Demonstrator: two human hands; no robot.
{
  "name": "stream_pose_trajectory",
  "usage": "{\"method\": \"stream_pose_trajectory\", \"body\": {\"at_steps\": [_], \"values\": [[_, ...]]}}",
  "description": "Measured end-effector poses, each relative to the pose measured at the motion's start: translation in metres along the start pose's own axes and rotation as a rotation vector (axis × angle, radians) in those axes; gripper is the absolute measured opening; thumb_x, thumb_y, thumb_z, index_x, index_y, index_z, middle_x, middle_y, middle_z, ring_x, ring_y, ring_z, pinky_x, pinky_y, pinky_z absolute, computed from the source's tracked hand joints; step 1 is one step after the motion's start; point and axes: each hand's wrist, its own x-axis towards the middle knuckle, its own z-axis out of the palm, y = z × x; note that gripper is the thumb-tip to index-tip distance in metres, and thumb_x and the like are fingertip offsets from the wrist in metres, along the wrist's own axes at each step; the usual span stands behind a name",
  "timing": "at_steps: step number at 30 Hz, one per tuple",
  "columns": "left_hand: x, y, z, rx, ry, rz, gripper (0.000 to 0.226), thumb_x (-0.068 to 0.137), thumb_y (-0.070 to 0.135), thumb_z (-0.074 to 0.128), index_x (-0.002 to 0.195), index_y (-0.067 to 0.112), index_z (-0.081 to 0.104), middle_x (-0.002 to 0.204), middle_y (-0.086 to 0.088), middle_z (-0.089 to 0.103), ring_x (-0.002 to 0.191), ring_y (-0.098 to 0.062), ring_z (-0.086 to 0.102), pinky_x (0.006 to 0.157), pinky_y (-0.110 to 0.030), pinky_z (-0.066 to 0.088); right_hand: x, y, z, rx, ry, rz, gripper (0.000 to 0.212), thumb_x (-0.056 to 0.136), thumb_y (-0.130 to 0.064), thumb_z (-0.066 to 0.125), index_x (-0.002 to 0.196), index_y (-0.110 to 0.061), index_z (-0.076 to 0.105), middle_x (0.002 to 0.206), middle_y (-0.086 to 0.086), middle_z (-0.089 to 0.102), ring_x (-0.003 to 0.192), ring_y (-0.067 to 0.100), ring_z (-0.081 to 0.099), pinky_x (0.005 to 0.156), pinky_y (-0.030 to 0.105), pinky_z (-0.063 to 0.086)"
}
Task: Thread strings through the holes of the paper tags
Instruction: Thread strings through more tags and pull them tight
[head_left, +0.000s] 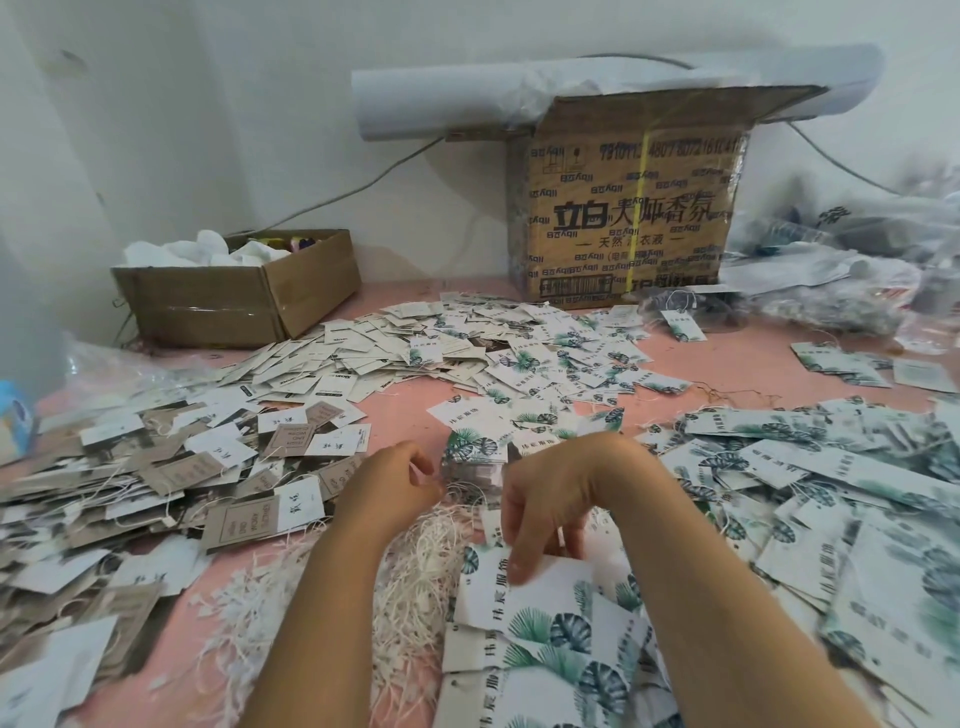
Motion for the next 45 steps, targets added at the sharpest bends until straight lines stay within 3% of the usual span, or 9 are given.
{"method": "stream_pose_trajectory", "body": {"at_steps": [3, 6, 12, 16, 21, 30, 35, 41, 45], "values": [[0.001, -0.001, 0.001, 0.012, -0.009, 0.0, 0.017, 0.086, 0.027, 0.066, 0.101, 0.022, 0.059, 0.077, 0.011, 0.05, 0.069, -0.005, 0.049, 0.055, -0.022, 0.033, 0.001, -0.002, 0.001, -0.025, 0.011, 0.006, 0.023, 0.083, -0.012, 0.068, 0.061, -0.013, 0.062, 0.054, -0.002, 0.055, 0.05, 0.014, 0.049, 0.052, 0.025, 0.047], [0.001, -0.001, 0.002, 0.025, -0.016, 0.003, 0.003, 0.087, 0.022, 0.064, 0.088, 0.025, 0.064, 0.08, 0.012, 0.055, 0.074, -0.006, 0.052, 0.062, -0.023, 0.038, -0.001, -0.003, 0.001, -0.009, 0.021, 0.026, 0.011, 0.083, -0.015, 0.068, 0.082, -0.004, 0.069, 0.051, -0.004, 0.057, 0.046, 0.011, 0.05, 0.048, 0.021, 0.045], [0.003, -0.003, 0.003, 0.045, -0.031, 0.001, 0.011, 0.087, 0.028, 0.065, 0.094, 0.022, 0.059, 0.083, 0.007, 0.052, 0.068, -0.005, 0.047, 0.053, -0.019, 0.033, 0.001, -0.001, -0.001, 0.017, 0.108, 0.035, 0.033, 0.083, -0.021, 0.068, 0.105, 0.003, 0.066, 0.06, -0.004, 0.06, 0.053, 0.012, 0.05, 0.052, 0.023, 0.044], [0.001, -0.001, 0.003, 0.084, -0.055, 0.019, 0.002, 0.088, 0.024, 0.063, 0.086, 0.024, 0.063, 0.08, 0.009, 0.054, 0.069, -0.005, 0.048, 0.058, -0.02, 0.037, 0.002, 0.002, -0.003, 0.051, 0.188, 0.038, 0.032, 0.083, -0.024, 0.068, 0.1, 0.004, 0.066, 0.061, -0.003, 0.059, 0.055, 0.013, 0.051, 0.053, 0.023, 0.044], [0.001, -0.002, 0.0, 0.046, -0.065, 0.047, 0.02, 0.087, 0.017, 0.065, 0.073, 0.029, 0.057, 0.075, 0.017, 0.051, 0.07, 0.001, 0.048, 0.06, -0.016, 0.036, 0.002, 0.007, -0.005, 0.035, 0.27, 0.029, 0.019, 0.083, -0.025, 0.068, 0.083, -0.006, 0.066, 0.068, -0.001, 0.06, 0.056, 0.013, 0.052, 0.052, 0.023, 0.044], [-0.002, 0.001, -0.001, 0.094, -0.102, 0.027, 0.015, 0.087, 0.02, 0.066, 0.075, 0.024, 0.057, 0.077, 0.014, 0.053, 0.07, -0.001, 0.048, 0.066, -0.019, 0.037, 0.004, 0.014, -0.007, 0.028, 0.341, 0.023, 0.024, 0.086, -0.027, 0.065, 0.089, -0.003, 0.066, 0.07, -0.001, 0.061, 0.057, 0.013, 0.052, 0.053, 0.024, 0.044], [-0.007, 0.014, -0.023, -0.112, -0.211, 0.048, 0.012, 0.086, 0.016, 0.066, 0.076, 0.022, 0.061, 0.083, 0.007, 0.062, 0.077, -0.008, 0.056, 0.066, -0.019, 0.042, 0.007, 0.015, -0.008, 0.073, 0.47, -0.016, 0.026, 0.089, -0.029, 0.06, 0.09, -0.003, 0.067, 0.065, -0.003, 0.061, 0.051, 0.009, 0.049, 0.048, 0.021, 0.041], [-0.013, 0.036, -0.042, -0.406, -0.256, 0.125, 0.007, 0.084, 0.006, 0.067, 0.086, 0.012, 0.068, 0.084, -0.002, 0.072, 0.085, -0.017, 0.068, 0.084, -0.032, 0.052, 0.008, 0.01, -0.004, 0.399, 0.421, -0.157, 0.051, 0.097, -0.046, 0.038, 0.088, -0.004, 0.066, 0.06, 0.001, 0.059, 0.049, 0.012, 0.047, 0.044, 0.019, 0.04], [-0.014, 0.041, -0.042, -0.518, -0.296, 0.179, 0.012, 0.082, 0.001, 0.067, 0.088, 0.011, 0.069, 0.079, -0.003, 0.073, 0.074, -0.01, 0.068, 0.07, -0.019, 0.052, 0.011, 0.005, -0.004, 0.639, 0.447, -0.216, 0.047, 0.095, -0.046, 0.043, 0.071, -0.01, 0.062, 0.053, 0.0, 0.054, 0.043, 0.011, 0.043, 0.04, 0.018, 0.034]]}}
